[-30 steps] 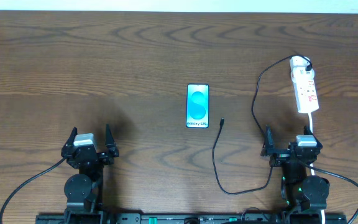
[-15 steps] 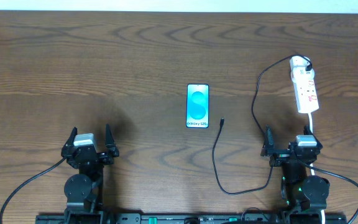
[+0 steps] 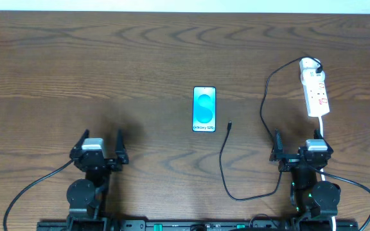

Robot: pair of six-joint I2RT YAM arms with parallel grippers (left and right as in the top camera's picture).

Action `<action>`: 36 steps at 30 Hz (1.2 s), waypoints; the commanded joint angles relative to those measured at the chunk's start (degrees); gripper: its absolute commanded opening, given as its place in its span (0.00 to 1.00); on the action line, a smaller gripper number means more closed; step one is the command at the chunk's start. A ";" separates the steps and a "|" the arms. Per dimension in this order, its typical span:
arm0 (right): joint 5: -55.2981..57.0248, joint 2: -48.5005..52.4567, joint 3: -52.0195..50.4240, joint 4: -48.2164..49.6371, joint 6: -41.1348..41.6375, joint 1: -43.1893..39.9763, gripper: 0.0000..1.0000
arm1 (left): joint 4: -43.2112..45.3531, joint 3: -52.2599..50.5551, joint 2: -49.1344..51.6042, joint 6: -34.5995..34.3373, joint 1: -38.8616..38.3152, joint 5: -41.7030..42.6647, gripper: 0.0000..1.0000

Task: Plug charger to phone and switch on socket

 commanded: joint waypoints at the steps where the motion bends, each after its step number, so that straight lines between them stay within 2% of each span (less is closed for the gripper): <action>1: 0.46 -0.24 -0.24 -0.07 0.79 0.85 0.99 | 5.11 -1.14 -0.04 -0.92 0.26 13.22 0.86; 6: 0.46 -0.24 -0.24 -0.07 0.79 0.85 0.99 | 15.13 -1.14 -0.04 -1.51 0.26 14.19 0.86; 11: 0.46 -0.24 -0.24 -0.07 0.79 0.85 0.99 | 25.59 -1.01 -0.04 -10.45 0.26 14.12 0.86; 13: 0.46 -0.24 -0.24 -0.07 0.79 0.85 0.99 | 25.29 1.44 0.70 -15.65 0.28 13.00 0.86; 18: 0.46 -0.24 -0.24 -0.07 0.79 0.85 0.99 | 6.80 19.82 17.33 -15.19 0.28 11.06 0.86; 22: 0.46 -0.24 -0.24 -0.07 0.79 0.85 0.99 | -10.64 37.07 35.23 -13.11 0.26 11.50 0.86; 24: 0.46 -0.24 -0.24 -0.07 0.79 0.85 0.99 | -16.90 45.99 45.00 -13.18 0.28 17.77 0.86; 25: 0.46 -0.24 -0.24 -0.07 0.79 0.85 0.99 | -17.53 47.84 47.32 -13.20 0.26 20.48 0.86; 26: 0.46 -0.24 -0.24 -0.07 0.79 0.85 0.99 | -18.69 50.99 51.65 -13.60 0.28 28.55 0.86; 27: 0.46 -0.24 -0.24 -0.07 0.79 0.85 0.99 | -19.12 52.04 53.57 -13.60 0.28 31.78 0.86; 30: 0.46 -0.24 -0.24 -0.07 0.79 0.85 0.99 | -13.57 52.74 59.60 -14.34 0.22 40.48 0.86; 32: 0.46 -0.24 -0.24 -0.07 0.79 0.85 0.99 | -13.53 53.96 63.82 -18.78 0.22 39.06 0.86; 36: 0.46 -0.24 -0.24 -0.07 0.79 0.85 0.99 | -19.67 57.13 67.36 -20.24 -1.31 31.52 0.86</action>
